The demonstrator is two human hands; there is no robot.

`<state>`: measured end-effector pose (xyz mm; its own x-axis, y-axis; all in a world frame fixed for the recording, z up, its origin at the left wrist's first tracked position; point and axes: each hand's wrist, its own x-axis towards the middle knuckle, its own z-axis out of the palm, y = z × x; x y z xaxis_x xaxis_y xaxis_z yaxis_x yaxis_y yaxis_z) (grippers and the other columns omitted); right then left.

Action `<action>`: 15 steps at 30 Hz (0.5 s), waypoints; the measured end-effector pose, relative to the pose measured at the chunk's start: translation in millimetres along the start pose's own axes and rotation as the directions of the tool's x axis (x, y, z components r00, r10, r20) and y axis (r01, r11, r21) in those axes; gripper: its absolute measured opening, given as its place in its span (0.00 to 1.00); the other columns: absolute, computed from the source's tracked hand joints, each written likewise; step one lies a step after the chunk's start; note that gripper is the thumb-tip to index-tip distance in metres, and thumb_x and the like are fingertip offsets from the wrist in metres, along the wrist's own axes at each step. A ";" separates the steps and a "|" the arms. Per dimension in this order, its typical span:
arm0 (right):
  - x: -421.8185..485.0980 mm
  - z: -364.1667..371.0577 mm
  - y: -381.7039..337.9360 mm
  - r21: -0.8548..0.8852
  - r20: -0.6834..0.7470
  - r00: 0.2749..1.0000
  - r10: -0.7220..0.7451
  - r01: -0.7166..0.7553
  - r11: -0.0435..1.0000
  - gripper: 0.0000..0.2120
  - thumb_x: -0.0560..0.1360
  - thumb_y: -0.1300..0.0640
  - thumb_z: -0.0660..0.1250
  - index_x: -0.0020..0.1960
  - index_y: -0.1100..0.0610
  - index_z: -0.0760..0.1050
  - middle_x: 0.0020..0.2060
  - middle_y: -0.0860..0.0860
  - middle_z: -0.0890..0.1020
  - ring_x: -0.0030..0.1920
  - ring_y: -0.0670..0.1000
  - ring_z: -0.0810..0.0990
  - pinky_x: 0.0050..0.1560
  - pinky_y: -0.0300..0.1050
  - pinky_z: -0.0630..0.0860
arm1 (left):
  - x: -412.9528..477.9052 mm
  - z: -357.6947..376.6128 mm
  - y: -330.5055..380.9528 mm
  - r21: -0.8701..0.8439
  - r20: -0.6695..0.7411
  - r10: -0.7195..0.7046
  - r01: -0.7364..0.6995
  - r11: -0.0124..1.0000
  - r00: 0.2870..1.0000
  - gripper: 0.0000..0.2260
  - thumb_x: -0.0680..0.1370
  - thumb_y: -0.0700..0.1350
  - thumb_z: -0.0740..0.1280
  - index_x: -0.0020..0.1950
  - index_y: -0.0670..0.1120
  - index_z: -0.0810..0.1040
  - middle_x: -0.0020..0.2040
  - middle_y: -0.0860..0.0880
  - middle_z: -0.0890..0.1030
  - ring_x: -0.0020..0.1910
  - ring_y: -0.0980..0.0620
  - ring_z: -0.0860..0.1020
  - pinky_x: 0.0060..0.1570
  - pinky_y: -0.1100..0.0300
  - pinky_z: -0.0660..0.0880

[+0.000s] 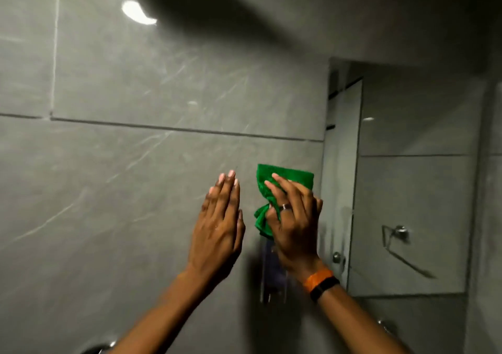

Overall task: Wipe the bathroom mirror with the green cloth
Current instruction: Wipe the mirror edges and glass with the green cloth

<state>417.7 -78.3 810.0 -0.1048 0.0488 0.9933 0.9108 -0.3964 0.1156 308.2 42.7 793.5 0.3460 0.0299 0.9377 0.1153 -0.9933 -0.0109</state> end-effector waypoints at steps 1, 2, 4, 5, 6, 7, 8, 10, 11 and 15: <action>20.6 1.1 15.0 -0.046 -0.036 0.999 -0.020 0.018 0.999 0.19 0.76 0.59 0.63 0.66 0.57 0.79 0.65 0.53 0.81 0.64 0.52 0.73 0.60 0.52 0.69 | 24.2 2.4 2.5 -0.005 -0.019 0.032 -0.032 0.999 0.999 0.25 0.82 0.43 0.54 0.79 0.39 0.56 0.81 0.41 0.56 0.80 0.46 0.52 0.78 0.46 0.56; 35.0 2.6 27.8 -0.084 -0.064 0.997 -0.032 0.027 0.996 0.19 0.76 0.60 0.64 0.66 0.58 0.79 0.65 0.54 0.81 0.64 0.52 0.73 0.60 0.52 0.68 | 41.5 5.6 4.3 -0.002 -0.031 0.055 -0.055 0.999 0.998 0.25 0.82 0.43 0.55 0.79 0.38 0.56 0.80 0.41 0.57 0.80 0.45 0.52 0.78 0.45 0.57; 64.8 6.2 55.6 -0.152 -0.114 0.992 -0.058 0.040 0.988 0.19 0.76 0.60 0.63 0.66 0.58 0.78 0.65 0.54 0.81 0.64 0.53 0.72 0.61 0.52 0.68 | 77.0 16.1 9.7 -0.007 -0.056 0.108 -0.109 0.994 0.993 0.25 0.82 0.43 0.54 0.79 0.38 0.56 0.80 0.40 0.57 0.80 0.45 0.52 0.77 0.44 0.58; 74.6 8.0 67.4 -0.173 -0.123 0.991 -0.061 0.039 0.984 0.19 0.77 0.60 0.62 0.67 0.59 0.78 0.65 0.55 0.81 0.64 0.53 0.72 0.61 0.53 0.68 | 89.1 21.2 12.7 -0.005 -0.064 0.125 -0.126 0.992 0.990 0.25 0.82 0.44 0.53 0.79 0.38 0.56 0.80 0.40 0.57 0.80 0.45 0.52 0.77 0.45 0.58; 85.8 9.7 81.1 -0.200 -0.139 0.988 -0.067 0.039 0.979 0.20 0.77 0.59 0.61 0.67 0.59 0.77 0.65 0.55 0.81 0.65 0.53 0.72 0.61 0.53 0.68 | 103.5 27.6 16.7 -0.014 -0.075 0.150 -0.151 0.988 0.986 0.26 0.82 0.44 0.53 0.79 0.39 0.56 0.80 0.40 0.57 0.80 0.45 0.52 0.78 0.45 0.58; 93.6 11.5 92.8 -0.222 -0.150 0.986 -0.070 0.035 0.974 0.20 0.78 0.59 0.61 0.68 0.59 0.77 0.65 0.56 0.81 0.65 0.54 0.71 0.61 0.53 0.68 | 113.2 33.8 20.2 -0.012 -0.079 0.167 -0.168 0.986 0.983 0.26 0.82 0.44 0.53 0.79 0.39 0.56 0.81 0.41 0.56 0.80 0.46 0.52 0.78 0.46 0.57; 104.0 13.3 106.8 -0.238 -0.165 0.983 -0.075 0.034 0.971 0.20 0.78 0.59 0.60 0.68 0.60 0.77 0.66 0.56 0.80 0.65 0.54 0.71 0.61 0.53 0.68 | 124.9 41.2 24.3 -0.012 -0.085 0.186 -0.188 0.982 0.979 0.26 0.82 0.45 0.53 0.79 0.40 0.55 0.81 0.41 0.56 0.80 0.46 0.51 0.78 0.46 0.56; 126.1 17.0 130.6 -0.241 -0.183 0.980 -0.084 0.038 0.970 0.21 0.78 0.59 0.60 0.69 0.60 0.75 0.67 0.57 0.79 0.66 0.54 0.69 0.61 0.53 0.68 | 144.8 53.0 30.4 -0.003 -0.096 0.203 -0.204 0.979 0.975 0.26 0.82 0.46 0.52 0.79 0.40 0.55 0.81 0.42 0.55 0.80 0.46 0.50 0.79 0.47 0.54; 139.4 19.6 143.9 -0.248 -0.180 0.979 -0.095 0.049 0.968 0.21 0.78 0.59 0.60 0.70 0.60 0.74 0.68 0.57 0.79 0.68 0.54 0.69 0.62 0.54 0.68 | 156.7 59.9 33.4 -0.002 -0.111 0.205 -0.207 0.978 0.972 0.26 0.82 0.46 0.52 0.79 0.40 0.55 0.81 0.42 0.55 0.80 0.46 0.50 0.79 0.48 0.54; 178.8 32.7 189.1 -0.307 0.148 0.989 0.019 0.027 0.951 0.32 0.79 0.49 0.59 0.81 0.52 0.56 0.82 0.52 0.56 0.82 0.52 0.51 0.78 0.67 0.49 | 193.9 81.5 41.3 0.024 -0.128 0.215 -0.214 0.977 0.968 0.26 0.80 0.46 0.51 0.77 0.38 0.60 0.79 0.39 0.60 0.79 0.42 0.56 0.77 0.44 0.58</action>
<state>584.3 -114.6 1009.4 -0.0270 0.1761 0.9840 0.7411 -0.6570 0.1380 455.9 16.6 946.5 0.2411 -0.1991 0.9499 0.0604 -0.9737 -0.2195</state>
